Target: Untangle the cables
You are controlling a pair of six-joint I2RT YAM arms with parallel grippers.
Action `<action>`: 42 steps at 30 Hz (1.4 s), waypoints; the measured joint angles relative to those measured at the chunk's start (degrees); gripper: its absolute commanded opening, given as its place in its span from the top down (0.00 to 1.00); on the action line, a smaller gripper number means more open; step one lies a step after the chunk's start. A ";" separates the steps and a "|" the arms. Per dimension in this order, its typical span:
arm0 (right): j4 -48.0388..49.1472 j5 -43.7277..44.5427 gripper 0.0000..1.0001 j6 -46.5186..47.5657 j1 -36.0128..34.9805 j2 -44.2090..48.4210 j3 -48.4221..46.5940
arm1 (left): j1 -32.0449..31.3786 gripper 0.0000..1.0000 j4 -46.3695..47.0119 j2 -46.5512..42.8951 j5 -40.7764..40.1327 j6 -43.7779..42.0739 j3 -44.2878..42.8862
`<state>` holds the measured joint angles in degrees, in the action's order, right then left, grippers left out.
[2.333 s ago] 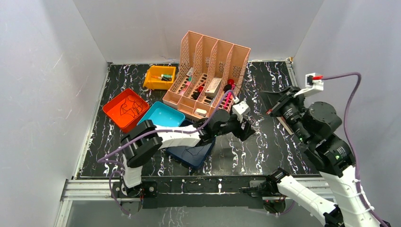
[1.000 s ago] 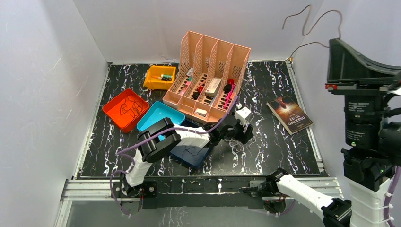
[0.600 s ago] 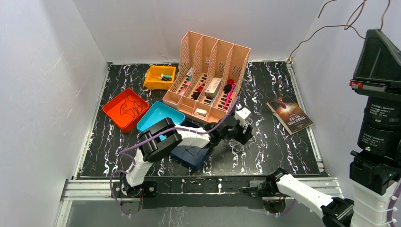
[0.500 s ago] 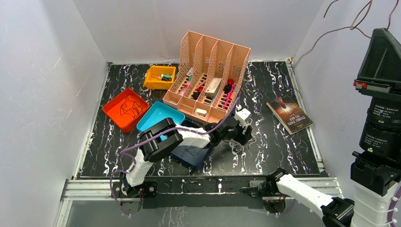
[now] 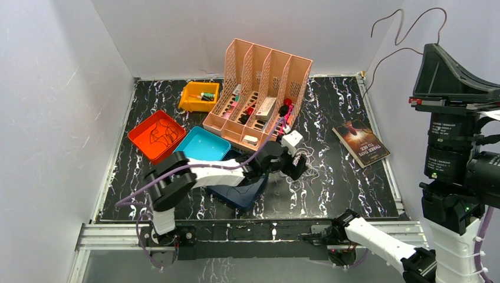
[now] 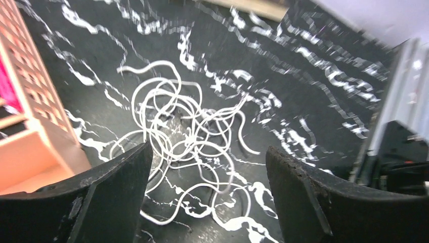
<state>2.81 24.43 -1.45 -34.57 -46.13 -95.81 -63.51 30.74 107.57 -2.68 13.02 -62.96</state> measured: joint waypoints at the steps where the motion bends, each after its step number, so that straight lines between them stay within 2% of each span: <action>1: -0.26 0.28 1.00 0.00 0.00 0.20 0.48 | 0.00 0.17 0.04 -1.88 0.11 -0.15 0.50; 8: -2.91 1.20 1.00 -0.17 0.00 1.64 2.23 | 0.00 0.13 0.50 -18.45 2.16 -1.86 4.94; 14: -5.90 1.09 1.00 -2.91 0.00 3.02 4.63 | 0.00 0.13 3.67 -24.72 6.69 -5.18 8.07; 19: -8.33 0.72 1.00 -5.51 0.00 3.08 6.16 | 0.00 0.13 5.40 -24.68 10.64 -7.91 7.54; 24: -10.23 -0.22 1.00 -7.50 0.00 3.06 7.26 | 0.00 0.14 7.32 -22.80 14.84 -9.55 3.23; 36: -10.86 -2.40 1.00 -11.32 0.00 2.97 9.14 | -1.22 0.17 13.25 -15.80 22.77 -4.85 -3.67; 37: -10.88 -2.67 1.00 -11.72 0.00 2.95 9.38 | -1.46 0.19 13.46 -15.30 23.08 -4.59 -4.00; 42: -11.41 -3.85 1.00 -13.05 0.00 2.60 9.42 | -1.99 0.50 14.64 -11.89 23.17 -3.67 -6.69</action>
<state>-8.60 20.58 -14.50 -34.57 -43.53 -86.39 -65.49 45.39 95.68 20.49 9.34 -69.65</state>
